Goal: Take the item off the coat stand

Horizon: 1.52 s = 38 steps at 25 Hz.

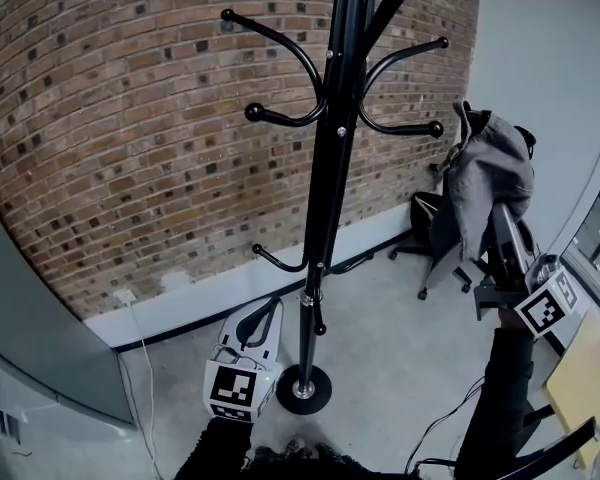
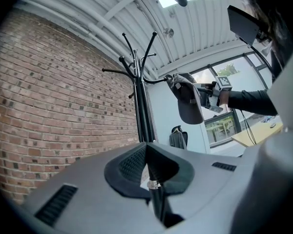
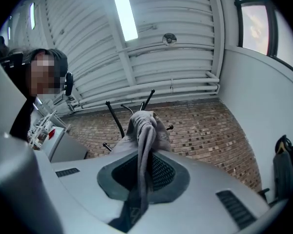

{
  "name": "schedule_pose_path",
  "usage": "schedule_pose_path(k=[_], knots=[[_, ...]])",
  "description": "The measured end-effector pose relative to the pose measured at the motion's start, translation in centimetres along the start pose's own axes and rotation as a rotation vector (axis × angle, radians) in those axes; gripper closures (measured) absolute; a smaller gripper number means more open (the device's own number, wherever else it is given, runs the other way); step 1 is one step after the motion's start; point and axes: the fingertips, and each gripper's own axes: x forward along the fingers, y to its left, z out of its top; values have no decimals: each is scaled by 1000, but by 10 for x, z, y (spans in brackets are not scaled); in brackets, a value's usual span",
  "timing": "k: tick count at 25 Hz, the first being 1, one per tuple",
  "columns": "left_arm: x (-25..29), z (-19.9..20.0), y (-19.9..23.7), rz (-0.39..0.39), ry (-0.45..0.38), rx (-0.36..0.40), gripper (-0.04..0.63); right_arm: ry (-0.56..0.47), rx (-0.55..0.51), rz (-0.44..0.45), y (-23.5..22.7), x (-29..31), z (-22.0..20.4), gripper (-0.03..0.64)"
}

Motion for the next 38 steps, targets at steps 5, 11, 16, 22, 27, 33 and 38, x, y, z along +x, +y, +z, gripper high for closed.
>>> schedule_pose_path(k=[5, 11, 16, 22, 27, 33, 38], knots=[[1, 0, -13, -14, 0, 0, 588, 9, -15, -43, -8, -29, 2, 584], [0, 2, -25, -27, 1, -2, 586, 62, -44, -71, -3, -56, -7, 584], [-6, 3, -34, -34, 2, -4, 588, 121, -36, -73, 10, -76, -25, 584], [-14, 5, -42, -29, 4, -3, 588, 164, -6, -73, 25, -97, -46, 584], [-22, 5, -46, -17, 6, -6, 588, 181, 44, -90, 30, -117, -65, 584], [-29, 5, -55, -7, 7, -7, 588, 208, 51, -97, 42, -136, -85, 584], [-37, 6, -62, 9, 14, -6, 588, 231, 66, -67, 56, -147, -99, 584]])
